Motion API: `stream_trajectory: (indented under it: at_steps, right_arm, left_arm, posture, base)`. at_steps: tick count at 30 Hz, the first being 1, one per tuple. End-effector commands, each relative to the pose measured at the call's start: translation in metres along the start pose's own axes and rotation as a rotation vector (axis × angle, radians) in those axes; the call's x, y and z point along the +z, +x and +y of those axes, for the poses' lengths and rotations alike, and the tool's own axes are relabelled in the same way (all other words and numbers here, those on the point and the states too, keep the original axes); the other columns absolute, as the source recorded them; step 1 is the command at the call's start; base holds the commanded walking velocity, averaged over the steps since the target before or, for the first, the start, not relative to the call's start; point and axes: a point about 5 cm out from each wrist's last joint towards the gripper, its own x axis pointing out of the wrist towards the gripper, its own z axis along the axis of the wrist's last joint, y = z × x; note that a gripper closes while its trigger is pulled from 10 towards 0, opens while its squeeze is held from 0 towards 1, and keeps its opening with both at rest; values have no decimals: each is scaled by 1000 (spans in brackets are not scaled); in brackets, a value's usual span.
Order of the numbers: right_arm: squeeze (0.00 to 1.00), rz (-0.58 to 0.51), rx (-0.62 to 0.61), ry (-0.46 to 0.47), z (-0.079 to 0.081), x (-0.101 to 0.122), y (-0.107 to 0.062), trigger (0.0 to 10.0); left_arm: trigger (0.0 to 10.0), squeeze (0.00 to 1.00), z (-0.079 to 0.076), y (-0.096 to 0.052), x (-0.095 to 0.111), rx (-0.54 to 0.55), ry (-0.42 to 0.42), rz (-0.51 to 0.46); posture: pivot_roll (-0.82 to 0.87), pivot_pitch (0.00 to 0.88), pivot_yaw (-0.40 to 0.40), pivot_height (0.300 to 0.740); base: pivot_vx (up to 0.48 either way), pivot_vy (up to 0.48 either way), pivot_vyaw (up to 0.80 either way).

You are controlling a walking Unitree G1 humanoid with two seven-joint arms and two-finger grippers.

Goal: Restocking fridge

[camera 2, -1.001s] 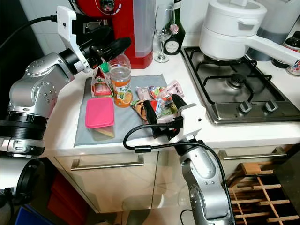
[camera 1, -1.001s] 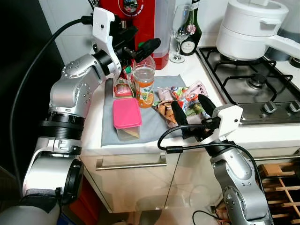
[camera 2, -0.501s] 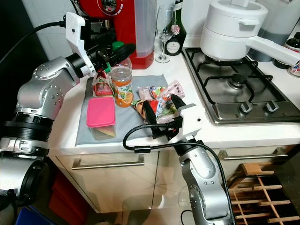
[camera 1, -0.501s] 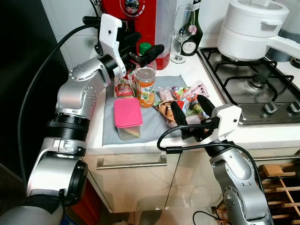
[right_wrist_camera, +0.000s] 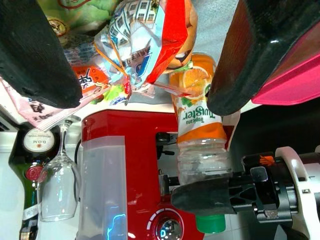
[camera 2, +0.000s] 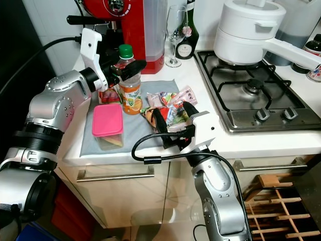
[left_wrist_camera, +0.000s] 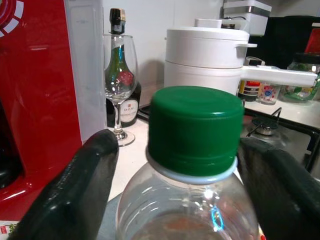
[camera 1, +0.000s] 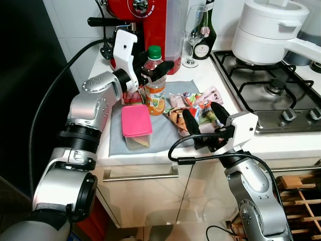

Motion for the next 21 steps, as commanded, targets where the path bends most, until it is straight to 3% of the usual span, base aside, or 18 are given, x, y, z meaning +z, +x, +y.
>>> stream_trajectory:
  at_steps: [1, 15, 19, 21]
  right_arm:
    - [0, 4, 9, -3, 0, 0, 3, 10000]
    - [0, 14, 21, -13, -2, -2, 6, 10000]
    - [0, 20, 19, -15, -2, -4, 5, 10000]
    - [0, 22, 17, -15, -3, -4, 4, 10000]
  left_arm:
    - [0, 0, 0, -1, 0, 4, 20, 0]
    - [0, 0, -3, 0, -2, -7, 29, -34]
    - [0, 0, -1, 0, 9, 18, 8, -89]
    - [0, 0, 0, -2, 32, 29, 47, -180]
  posture:
    - [-107, 0, 50, 740]
    - [-109, 0, 37, 740]
    - [-109, 0, 37, 740]
    - [-111, 0, 41, 740]
  base:
    - [0, 0, 0]
    - [0, 0, 0]
    - [0, 0, 0]
    - [0, 0, 0]
